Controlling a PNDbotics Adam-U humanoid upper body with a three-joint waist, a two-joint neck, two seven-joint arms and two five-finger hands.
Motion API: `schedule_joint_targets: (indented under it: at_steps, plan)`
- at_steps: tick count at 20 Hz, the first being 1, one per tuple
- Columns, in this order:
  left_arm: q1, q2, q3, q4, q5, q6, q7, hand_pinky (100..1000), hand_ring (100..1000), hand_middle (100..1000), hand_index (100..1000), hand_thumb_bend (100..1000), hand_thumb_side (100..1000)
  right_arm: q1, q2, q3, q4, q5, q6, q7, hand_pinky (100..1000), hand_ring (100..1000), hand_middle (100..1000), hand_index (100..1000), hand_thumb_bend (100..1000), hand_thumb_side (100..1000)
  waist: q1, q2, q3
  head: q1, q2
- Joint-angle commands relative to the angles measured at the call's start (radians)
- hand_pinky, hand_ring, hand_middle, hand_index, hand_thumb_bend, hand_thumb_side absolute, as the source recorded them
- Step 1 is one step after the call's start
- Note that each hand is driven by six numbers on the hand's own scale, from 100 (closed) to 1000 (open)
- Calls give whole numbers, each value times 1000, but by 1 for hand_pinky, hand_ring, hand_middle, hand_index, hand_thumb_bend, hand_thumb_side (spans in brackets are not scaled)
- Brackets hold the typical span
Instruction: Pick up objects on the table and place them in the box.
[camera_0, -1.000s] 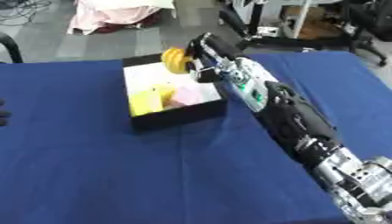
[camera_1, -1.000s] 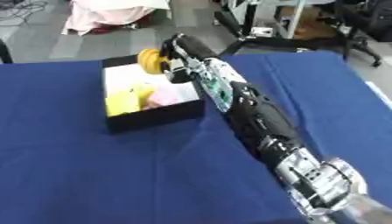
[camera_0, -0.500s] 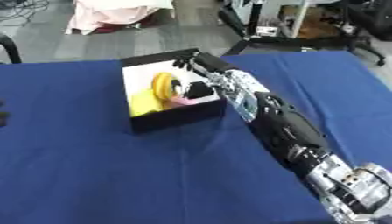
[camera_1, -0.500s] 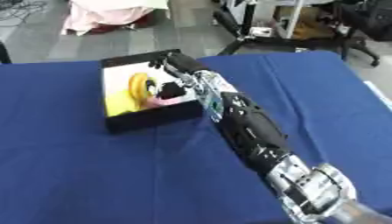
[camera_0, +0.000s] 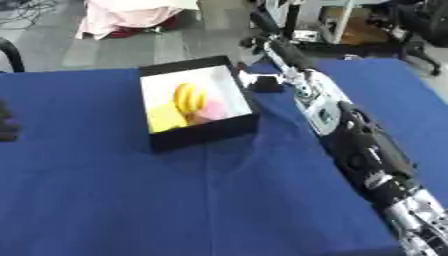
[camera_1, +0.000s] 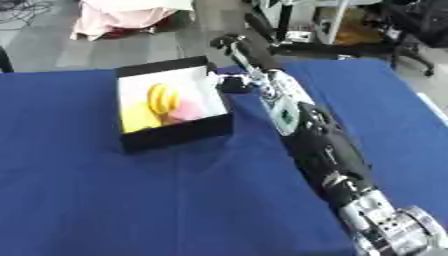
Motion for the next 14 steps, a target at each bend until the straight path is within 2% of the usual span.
schedule_joint_targets:
  at_steps: [1,4,6,10,14]
  plan:
    - [-9,2,2,-11,4,-3,8,676,636,656,808,473,830,73,-66,-23,-220,-194,53,-32,790,723,736,816,100,429,-13,-6,-2,15,-2]
    - [-9,-4,2,-8,8,-4,18,672,631,651,806,472,829,209,-58,-56,-362,-297,44,-43,791,730,744,819,100,458,-15,2,-8,22,-2]
    - [-10,-11,1,-6,10,-5,22,671,630,651,806,473,828,281,-53,-72,-412,-338,38,-47,790,731,746,818,100,487,-15,6,-10,27,-2]
    - [-2,-19,-1,0,10,-6,25,669,627,648,805,471,834,400,-22,-97,-458,-387,32,-65,788,729,744,814,100,535,-11,14,-16,41,-2]
    - [5,-27,-2,6,9,-7,28,667,625,645,802,464,833,469,32,-108,-469,-411,12,-63,787,724,739,809,100,562,-8,18,-24,49,-2]
